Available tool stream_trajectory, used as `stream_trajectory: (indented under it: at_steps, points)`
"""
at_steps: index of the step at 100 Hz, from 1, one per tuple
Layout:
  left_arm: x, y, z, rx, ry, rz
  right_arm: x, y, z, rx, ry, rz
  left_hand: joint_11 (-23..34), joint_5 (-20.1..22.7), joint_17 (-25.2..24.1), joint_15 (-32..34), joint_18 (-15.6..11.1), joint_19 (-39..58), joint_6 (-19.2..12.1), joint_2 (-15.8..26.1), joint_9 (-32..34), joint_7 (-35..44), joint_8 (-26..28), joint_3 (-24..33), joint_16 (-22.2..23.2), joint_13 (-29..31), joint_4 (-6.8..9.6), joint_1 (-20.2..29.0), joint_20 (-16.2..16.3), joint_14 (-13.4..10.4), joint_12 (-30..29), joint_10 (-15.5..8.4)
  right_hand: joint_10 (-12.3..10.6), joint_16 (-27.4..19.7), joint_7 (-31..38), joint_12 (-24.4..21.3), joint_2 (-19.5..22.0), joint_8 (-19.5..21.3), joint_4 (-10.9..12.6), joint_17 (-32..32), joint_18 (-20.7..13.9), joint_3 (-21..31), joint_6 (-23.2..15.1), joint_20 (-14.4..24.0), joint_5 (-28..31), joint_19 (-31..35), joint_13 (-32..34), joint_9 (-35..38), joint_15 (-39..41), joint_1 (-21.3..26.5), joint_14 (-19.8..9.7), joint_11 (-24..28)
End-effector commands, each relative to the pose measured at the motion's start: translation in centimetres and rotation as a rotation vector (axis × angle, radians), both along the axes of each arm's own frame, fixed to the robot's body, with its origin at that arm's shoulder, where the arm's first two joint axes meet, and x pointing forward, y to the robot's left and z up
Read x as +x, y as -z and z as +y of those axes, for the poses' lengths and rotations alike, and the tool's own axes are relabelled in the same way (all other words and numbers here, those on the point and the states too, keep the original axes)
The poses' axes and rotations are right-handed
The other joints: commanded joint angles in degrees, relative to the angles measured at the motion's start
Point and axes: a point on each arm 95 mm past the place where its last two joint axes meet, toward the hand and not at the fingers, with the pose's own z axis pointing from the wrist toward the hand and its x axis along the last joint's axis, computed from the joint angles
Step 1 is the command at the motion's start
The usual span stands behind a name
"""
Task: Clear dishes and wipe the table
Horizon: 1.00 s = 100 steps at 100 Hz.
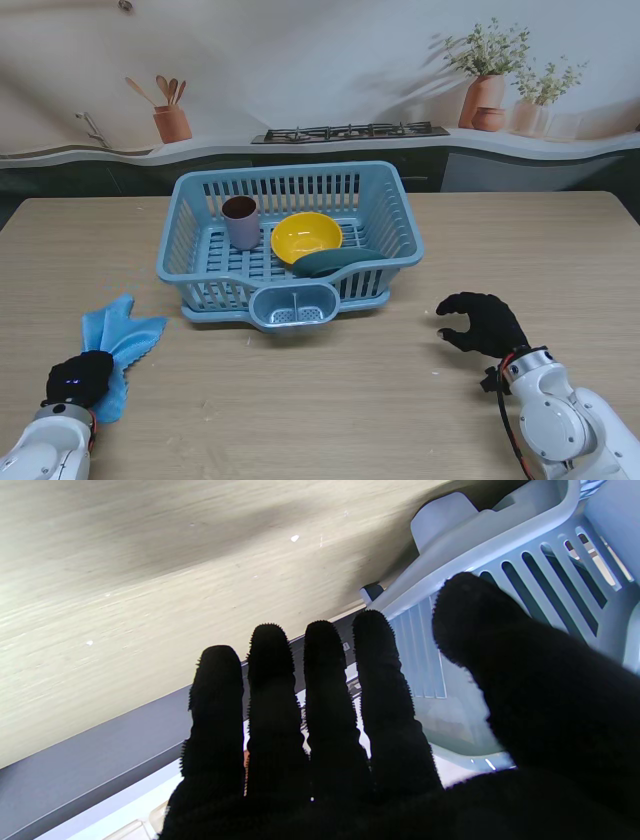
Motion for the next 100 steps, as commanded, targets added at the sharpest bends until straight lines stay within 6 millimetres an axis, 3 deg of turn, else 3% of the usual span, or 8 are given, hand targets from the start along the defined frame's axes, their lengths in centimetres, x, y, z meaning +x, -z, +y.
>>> stream_trajectory:
  at_steps: [1, 20, 40, 78, 100]
  points:
    - [-1.6, 2.5, -0.3, -0.019, -0.014, 0.099, -0.1, 0.0, 0.2, -0.006, -0.016, 0.01, 0.1, 3.1, 0.9, 1.2, -2.3, 12.7, -14.1, -5.6, -0.6, 3.6, 0.8, -1.3, 1.2, 0.0, 0.78, 7.2, 0.4, 3.8, 1.1, 4.1, -0.5, 0.0, -0.2, -0.5, -0.2, 0.4, 1.1, -0.5, 0.7, -0.4, 0.5, 0.2, -1.0, 0.3, -1.0, -0.9, -0.1, -0.7, -0.9, -0.5]
    - [0.2, 3.2, -0.2, -0.051, -0.011, 0.097, -0.1, 0.0, 0.3, -0.007, -0.015, 0.01, 0.4, 3.0, 0.9, 1.0, -2.2, 12.7, -14.1, -5.4, -0.7, 3.5, 0.6, -1.9, 1.4, -0.2, 0.98, 7.4, 0.5, 3.9, 0.8, 4.1, -0.4, 0.0, -0.2, -0.5, -0.1, 0.4, 1.1, -0.6, 0.7, -0.4, 0.5, 0.2, -1.0, 0.2, -1.1, -1.0, -0.2, -0.7, -0.9, -0.6]
    - [3.8, 4.0, 0.1, -0.075, 0.022, 0.023, -0.1, 0.0, 0.3, -0.005, -0.013, 0.009, 0.9, 2.9, 1.0, 1.2, -3.3, 12.9, -13.9, -6.0, -0.4, 4.0, 0.2, -1.7, 1.3, 0.8, 1.01, 7.3, 0.5, 3.2, 0.4, 4.2, -0.5, 0.0, -0.2, -0.5, 0.0, 0.4, 1.1, -0.6, 0.7, -0.5, 0.5, 0.2, -1.0, 0.2, -1.1, -0.9, -0.2, -0.7, -0.9, -0.6]
    - [10.6, 3.3, 0.7, -0.105, 0.036, -0.04, -0.1, 0.0, 0.3, -0.004, -0.002, 0.008, 1.4, 2.7, 1.1, 1.4, -4.1, 13.2, -14.0, -6.2, -0.2, 4.8, -0.3, -1.2, 1.0, 1.4, 0.73, 6.9, 0.3, 2.8, 0.0, 4.0, -0.6, 0.0, -0.2, -0.5, 0.1, 0.4, 1.1, -0.6, 0.7, -0.5, 0.5, 0.3, -1.0, 0.2, -1.1, -0.9, -0.2, -0.7, -0.9, -0.6]
    - [13.2, 3.2, 0.8, -0.125, 0.037, -0.05, 0.0, 0.0, 0.2, -0.004, 0.004, 0.005, 1.7, 2.6, 1.1, 1.5, -4.2, 13.3, -13.7, -6.4, -0.2, 5.1, -0.7, -1.0, 0.8, 1.4, 0.65, 6.9, 0.2, 2.6, -0.1, 4.1, -0.5, 0.0, -0.2, -0.5, 0.0, 0.4, 1.2, -0.6, 0.6, -0.5, 0.5, 0.3, -1.0, 0.2, -1.1, -0.9, -0.2, -0.6, -0.9, -0.6]
